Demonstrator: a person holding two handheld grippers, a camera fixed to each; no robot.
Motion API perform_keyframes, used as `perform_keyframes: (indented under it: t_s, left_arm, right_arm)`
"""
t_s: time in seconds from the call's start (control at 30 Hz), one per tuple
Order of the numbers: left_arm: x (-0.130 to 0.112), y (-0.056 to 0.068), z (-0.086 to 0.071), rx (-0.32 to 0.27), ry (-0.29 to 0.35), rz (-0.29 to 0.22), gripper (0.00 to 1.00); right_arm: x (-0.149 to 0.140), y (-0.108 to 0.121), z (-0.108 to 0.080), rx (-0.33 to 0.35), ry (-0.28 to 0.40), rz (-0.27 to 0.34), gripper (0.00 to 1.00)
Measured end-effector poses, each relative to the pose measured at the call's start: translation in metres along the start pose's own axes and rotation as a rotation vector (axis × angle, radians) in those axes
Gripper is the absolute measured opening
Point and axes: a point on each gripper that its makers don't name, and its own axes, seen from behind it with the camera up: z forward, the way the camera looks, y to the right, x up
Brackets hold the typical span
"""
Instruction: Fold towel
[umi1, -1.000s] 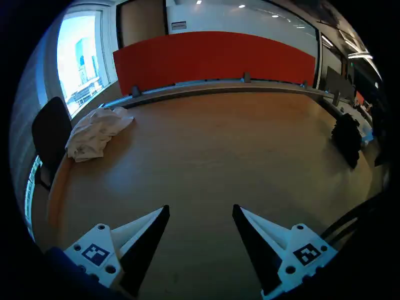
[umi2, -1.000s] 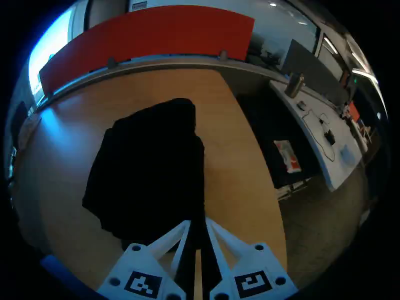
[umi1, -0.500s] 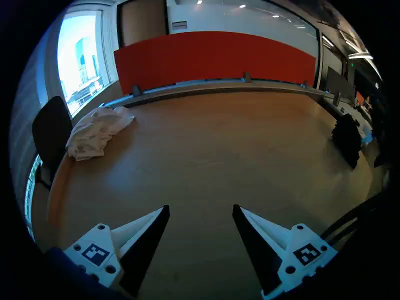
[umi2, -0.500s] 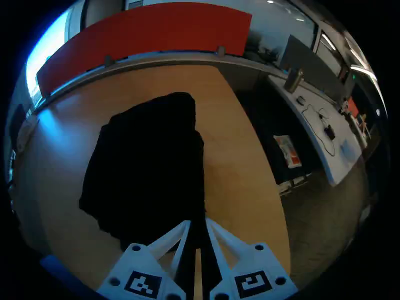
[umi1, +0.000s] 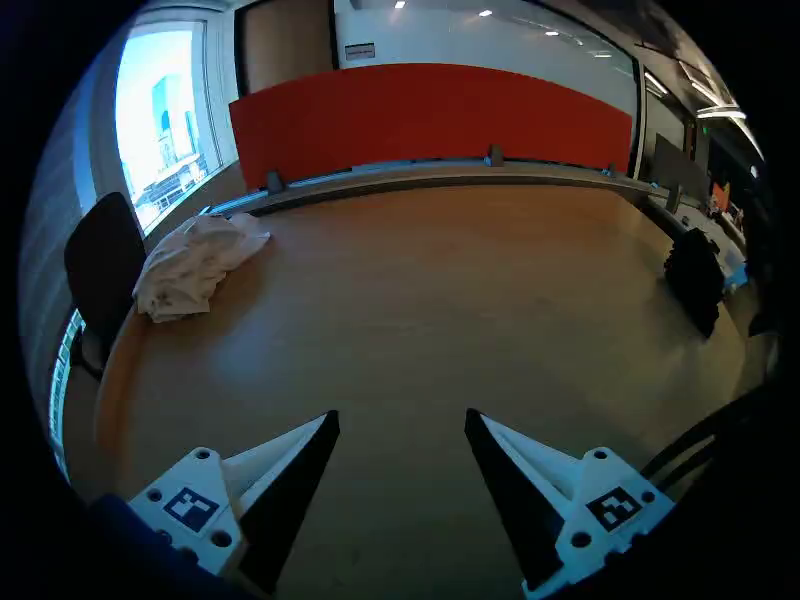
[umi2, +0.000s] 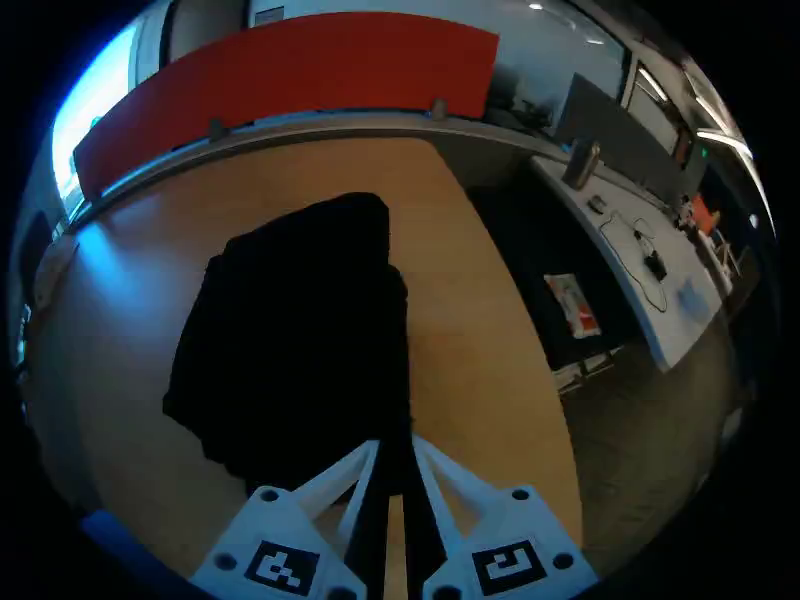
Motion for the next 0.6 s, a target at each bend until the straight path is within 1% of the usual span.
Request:
perform_keyframes:
  t_s: [0.1, 0.17, 0.23, 0.3, 0.37, 0.5, 0.6]
  left_arm:
    - [0.001, -0.001, 0.0, 0.0, 0.003, -0.001, 0.93]
    - [0.001, -0.001, 0.0, -0.001, 0.002, -0.002, 0.93]
    - [0.001, -0.001, 0.001, -0.002, 0.002, -0.003, 0.93]
    - [0.001, -0.001, 0.002, -0.003, 0.003, -0.003, 0.93]
    - [0.002, -0.001, 0.002, -0.006, 0.004, -0.002, 0.93]
    - [0.003, 0.0, 0.003, -0.009, 0.008, 0.002, 0.93]
    - [0.004, 0.0, 0.003, -0.011, 0.011, 0.001, 0.93]
  right_arm:
    - [0.005, 0.002, -0.007, -0.011, 0.029, 0.002, 0.24]
    - [0.008, 0.003, -0.012, -0.02, 0.045, 0.003, 0.37]
    - [0.009, 0.004, -0.017, -0.026, 0.056, 0.003, 0.44]
    - [0.009, 0.005, -0.02, -0.032, 0.063, 0.002, 0.49]
    - [0.008, 0.006, -0.022, -0.039, 0.067, 0.0, 0.52]
    - [0.009, 0.007, -0.026, -0.052, 0.076, -0.001, 0.53]
    - [0.011, 0.007, -0.029, -0.057, 0.09, -0.001, 0.62]
